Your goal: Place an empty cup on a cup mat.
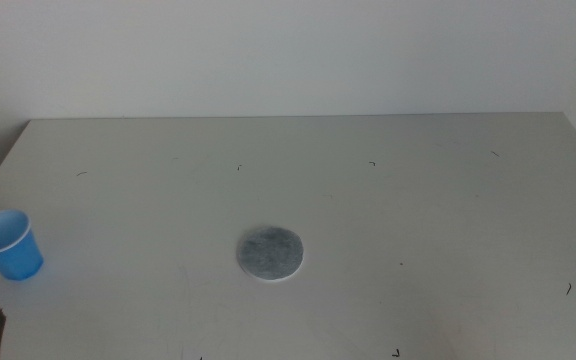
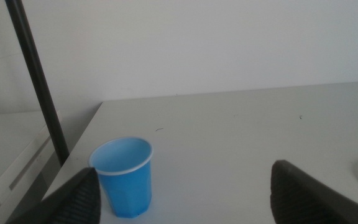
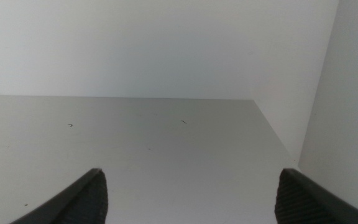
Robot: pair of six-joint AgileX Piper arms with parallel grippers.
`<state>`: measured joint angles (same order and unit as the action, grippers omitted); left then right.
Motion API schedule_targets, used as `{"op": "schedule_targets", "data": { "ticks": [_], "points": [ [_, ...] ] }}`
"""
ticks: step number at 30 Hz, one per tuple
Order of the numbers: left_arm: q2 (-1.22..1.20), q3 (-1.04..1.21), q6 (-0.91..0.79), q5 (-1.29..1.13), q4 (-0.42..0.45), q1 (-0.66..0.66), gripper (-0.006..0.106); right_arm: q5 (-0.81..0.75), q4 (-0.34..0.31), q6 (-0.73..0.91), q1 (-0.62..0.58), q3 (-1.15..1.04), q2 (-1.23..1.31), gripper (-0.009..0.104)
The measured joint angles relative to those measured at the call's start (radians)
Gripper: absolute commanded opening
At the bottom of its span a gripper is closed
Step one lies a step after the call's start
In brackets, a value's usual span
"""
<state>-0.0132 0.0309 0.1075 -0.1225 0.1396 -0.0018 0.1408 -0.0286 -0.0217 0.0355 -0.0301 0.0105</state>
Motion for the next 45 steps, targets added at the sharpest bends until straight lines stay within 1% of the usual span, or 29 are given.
{"op": "schedule_targets", "data": {
  "ticks": [2,4,11,22,29,36,45],
  "points": [
    [0.000,-0.007,0.000,-0.031,0.000,0.000,0.105,0.000,0.000,0.000,0.000,0.000,0.000,0.094],
    [0.003,-0.056,0.009,-0.118,0.000,0.000,0.105,0.000,0.000,0.000,0.000,0.000,0.000,0.094],
    [0.189,-0.358,0.016,-0.360,0.032,0.000,0.105,0.000,0.000,0.000,0.000,0.000,0.000,0.094],
    [0.494,-0.820,0.016,-0.552,0.089,0.000,0.105,0.000,0.000,0.000,0.000,0.000,0.000,0.094],
    [0.699,-1.093,0.016,-0.723,0.057,0.000,0.105,0.000,0.000,0.000,0.000,0.000,0.000,0.094],
    [0.839,-1.271,0.049,-0.864,0.041,0.000,0.105,0.000,0.000,0.000,0.000,0.000,0.000,0.094],
    [1.027,-1.416,0.115,-0.971,0.104,0.000,0.105,0.000,0.000,0.000,0.000,0.000,0.000,0.094]
  ]
}}
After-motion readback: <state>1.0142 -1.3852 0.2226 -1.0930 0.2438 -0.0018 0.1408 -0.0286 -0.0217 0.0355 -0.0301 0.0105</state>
